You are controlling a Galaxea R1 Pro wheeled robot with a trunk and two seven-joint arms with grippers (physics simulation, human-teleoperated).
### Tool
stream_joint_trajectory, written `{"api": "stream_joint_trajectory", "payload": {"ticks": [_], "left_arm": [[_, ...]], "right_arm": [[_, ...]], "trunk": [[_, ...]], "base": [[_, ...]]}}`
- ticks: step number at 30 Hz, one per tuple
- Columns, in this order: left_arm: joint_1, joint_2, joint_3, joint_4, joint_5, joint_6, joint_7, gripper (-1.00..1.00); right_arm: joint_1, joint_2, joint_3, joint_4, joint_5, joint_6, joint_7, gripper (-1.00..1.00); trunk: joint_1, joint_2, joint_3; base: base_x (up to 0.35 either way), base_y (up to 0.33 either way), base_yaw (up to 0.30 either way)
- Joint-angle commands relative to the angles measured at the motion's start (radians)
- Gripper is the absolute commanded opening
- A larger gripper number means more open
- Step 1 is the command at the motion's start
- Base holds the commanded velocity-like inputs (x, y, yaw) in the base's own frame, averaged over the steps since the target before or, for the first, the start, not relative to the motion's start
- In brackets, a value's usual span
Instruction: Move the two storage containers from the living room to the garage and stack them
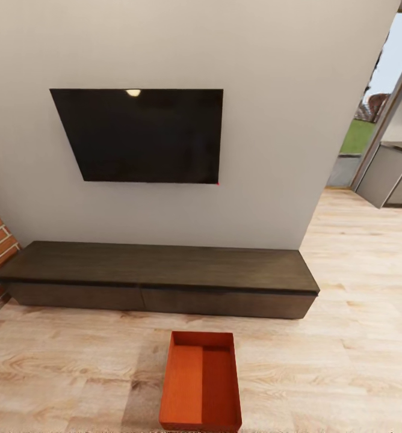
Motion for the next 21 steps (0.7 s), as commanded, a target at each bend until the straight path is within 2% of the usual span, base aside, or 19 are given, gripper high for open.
{"api": "stream_joint_trajectory", "payload": {"ticks": [1,21], "left_arm": [[-0.001,0.000,0.000,0.000,0.004,-0.001,0.002,1.00],[-0.001,0.000,0.000,0.000,0.004,-0.001,0.002,1.00]], "right_arm": [[-0.001,0.000,-0.003,0.003,0.010,-0.005,-0.005,1.00],[-0.001,0.003,-0.003,0.003,0.012,-0.005,-0.005,1.00]], "trunk": [[0.000,-0.001,-0.003],[0.000,-0.001,-0.035]], "base": [[0.000,0.000,0.000],[0.000,0.000,0.000]]}}
